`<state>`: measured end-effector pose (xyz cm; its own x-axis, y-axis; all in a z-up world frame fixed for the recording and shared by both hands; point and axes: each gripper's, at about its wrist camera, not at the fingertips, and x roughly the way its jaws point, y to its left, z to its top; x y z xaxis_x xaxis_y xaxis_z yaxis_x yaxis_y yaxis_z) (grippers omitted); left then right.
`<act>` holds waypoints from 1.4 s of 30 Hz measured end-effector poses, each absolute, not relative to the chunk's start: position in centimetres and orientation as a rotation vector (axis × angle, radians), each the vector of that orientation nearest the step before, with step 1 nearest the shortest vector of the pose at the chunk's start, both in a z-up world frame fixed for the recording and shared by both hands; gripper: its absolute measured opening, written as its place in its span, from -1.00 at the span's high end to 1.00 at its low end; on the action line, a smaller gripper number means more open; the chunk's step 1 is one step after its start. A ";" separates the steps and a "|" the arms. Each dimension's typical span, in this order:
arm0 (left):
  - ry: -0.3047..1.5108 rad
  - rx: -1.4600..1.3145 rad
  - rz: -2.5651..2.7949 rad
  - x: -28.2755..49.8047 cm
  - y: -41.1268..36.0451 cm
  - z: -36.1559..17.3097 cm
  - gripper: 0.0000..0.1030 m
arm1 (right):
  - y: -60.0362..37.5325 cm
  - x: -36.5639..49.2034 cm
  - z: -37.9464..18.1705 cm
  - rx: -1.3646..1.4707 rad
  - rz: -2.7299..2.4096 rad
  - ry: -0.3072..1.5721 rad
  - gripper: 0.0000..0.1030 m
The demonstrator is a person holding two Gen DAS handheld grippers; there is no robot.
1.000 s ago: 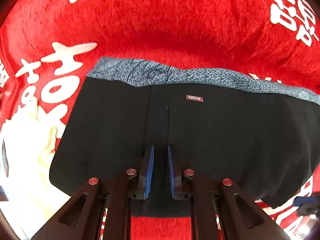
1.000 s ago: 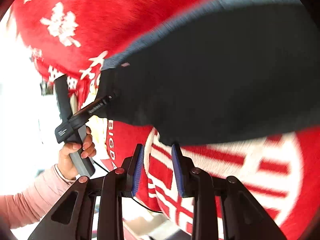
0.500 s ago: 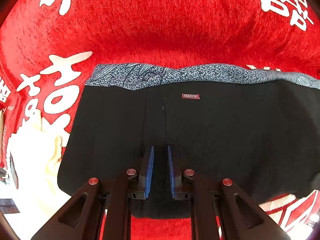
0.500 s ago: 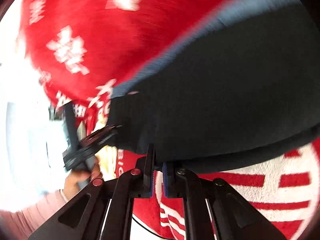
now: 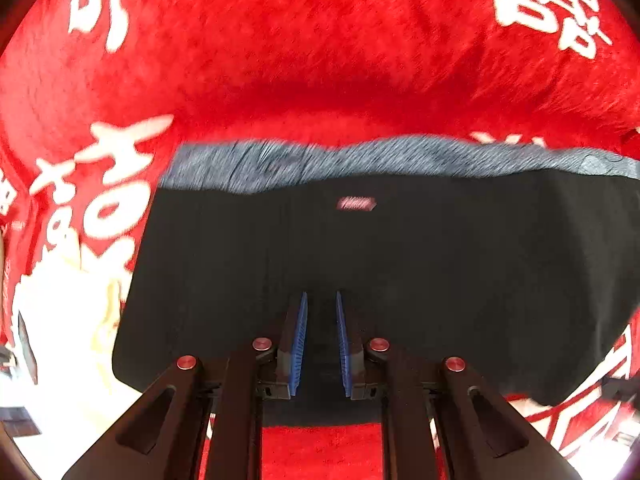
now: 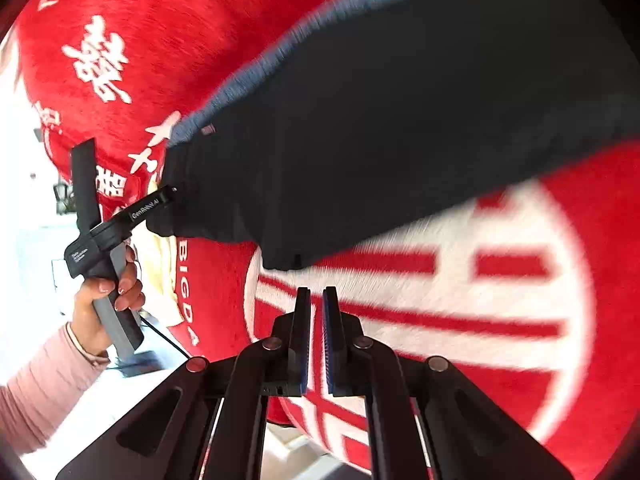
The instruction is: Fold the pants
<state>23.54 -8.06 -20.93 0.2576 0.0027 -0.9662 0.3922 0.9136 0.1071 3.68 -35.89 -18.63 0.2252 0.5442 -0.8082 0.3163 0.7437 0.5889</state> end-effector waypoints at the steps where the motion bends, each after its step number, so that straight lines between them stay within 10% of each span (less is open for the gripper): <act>1: 1.284 0.364 -0.276 23.9 -8.7 -20.9 0.68 | -36.5 4.3 -17.6 0.736 0.173 1.351 0.85; 6: 1.305 0.360 -0.199 26.3 -10.1 -22.2 0.68 | -39.4 8.6 -15.1 0.552 0.075 1.267 -0.06; 21: 1.298 0.454 -0.134 25.7 -12.4 -21.8 0.49 | -48.3 5.3 -15.9 0.515 -0.240 1.257 0.06; 39: 1.346 0.369 -0.394 16.9 -32.4 -17.4 0.49 | -56.1 -1.9 -12.4 0.606 -0.296 1.238 -0.22; 41: 1.343 0.380 -0.407 16.3 -34.4 -17.5 0.49 | -57.6 -1.9 -12.2 0.597 -0.309 1.224 -0.08; 42: 1.335 0.388 -0.414 16.1 -35.4 -17.7 0.49 | -58.6 -1.8 -12.0 0.595 -0.310 1.219 0.31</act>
<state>16.11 -35.41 -17.65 0.1828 -0.0670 -0.9809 0.5001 0.8653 0.0341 -1.76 -58.62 -12.04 0.3289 0.0888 -0.9402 0.5271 0.8088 0.2608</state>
